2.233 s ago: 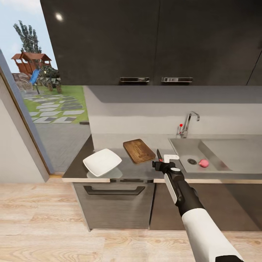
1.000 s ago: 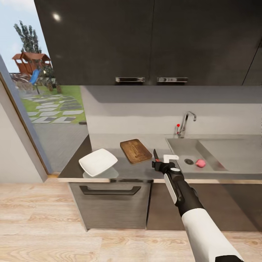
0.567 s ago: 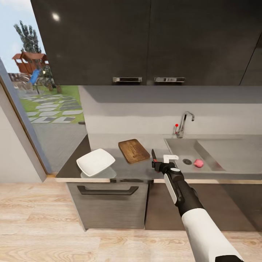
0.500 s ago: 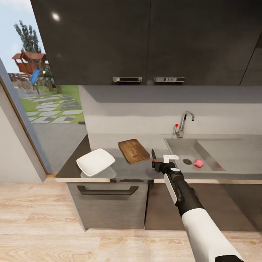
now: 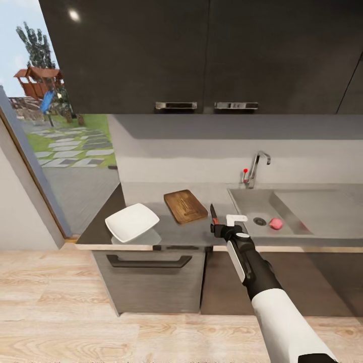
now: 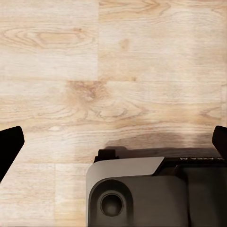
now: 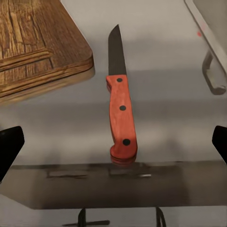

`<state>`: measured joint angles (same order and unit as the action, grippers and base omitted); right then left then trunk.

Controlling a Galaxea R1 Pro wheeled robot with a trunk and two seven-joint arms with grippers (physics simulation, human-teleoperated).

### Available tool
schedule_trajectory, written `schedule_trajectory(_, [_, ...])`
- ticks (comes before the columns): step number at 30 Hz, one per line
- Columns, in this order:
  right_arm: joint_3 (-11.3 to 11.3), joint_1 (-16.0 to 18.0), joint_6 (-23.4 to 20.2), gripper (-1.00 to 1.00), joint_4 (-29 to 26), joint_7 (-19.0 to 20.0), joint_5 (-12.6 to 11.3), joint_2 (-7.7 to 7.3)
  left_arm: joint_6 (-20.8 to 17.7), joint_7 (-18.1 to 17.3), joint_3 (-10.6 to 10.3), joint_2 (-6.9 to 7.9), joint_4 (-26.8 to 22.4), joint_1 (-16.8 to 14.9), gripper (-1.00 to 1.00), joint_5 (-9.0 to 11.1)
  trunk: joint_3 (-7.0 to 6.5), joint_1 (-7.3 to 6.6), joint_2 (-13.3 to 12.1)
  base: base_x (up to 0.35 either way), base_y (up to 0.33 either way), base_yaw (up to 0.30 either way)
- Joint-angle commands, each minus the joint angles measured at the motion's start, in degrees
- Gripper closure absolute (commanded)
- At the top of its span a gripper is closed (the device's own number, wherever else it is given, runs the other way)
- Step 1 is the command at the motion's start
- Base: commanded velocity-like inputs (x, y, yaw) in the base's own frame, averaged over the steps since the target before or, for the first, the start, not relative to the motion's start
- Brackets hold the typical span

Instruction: In the kitchen, take the Vidalia onion out of the sink, dice it on the chopping board with the paring knife, put the diced onion into the bowl on the countertop, then place both the paring knife and the chopping board into the sink.

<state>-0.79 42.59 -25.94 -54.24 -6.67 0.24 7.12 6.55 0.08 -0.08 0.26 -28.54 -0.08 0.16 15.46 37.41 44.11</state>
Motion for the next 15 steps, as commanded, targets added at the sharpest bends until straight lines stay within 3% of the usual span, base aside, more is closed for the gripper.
schedule_trajectory(1, [-0.1,0.0,-0.3,-1.0,-0.1,-0.3,0.0,0.0,0.1,0.0,0.0,0.01,0.0,0.0,-1.0,0.0,0.17,0.01,0.1,0.0,0.0,0.0])
schedule_trajectory(9, [-0.1,0.0,-0.3,-1.0,-0.1,-0.3,0.0,0.0,0.1,0.0,0.0,0.01,0.0,0.0,-1.0,0.0,0.89,0.01,0.1,0.01,0.0,0.0])
schedule_trajectory(15, [-0.1,0.0,-0.3,-1.0,-0.1,-0.3,0.0,0.0,0.1,0.0,0.0,0.01,0.0,0.0,-1.0,0.0,1.43,0.01,0.1,0.118,0.0,0.0])
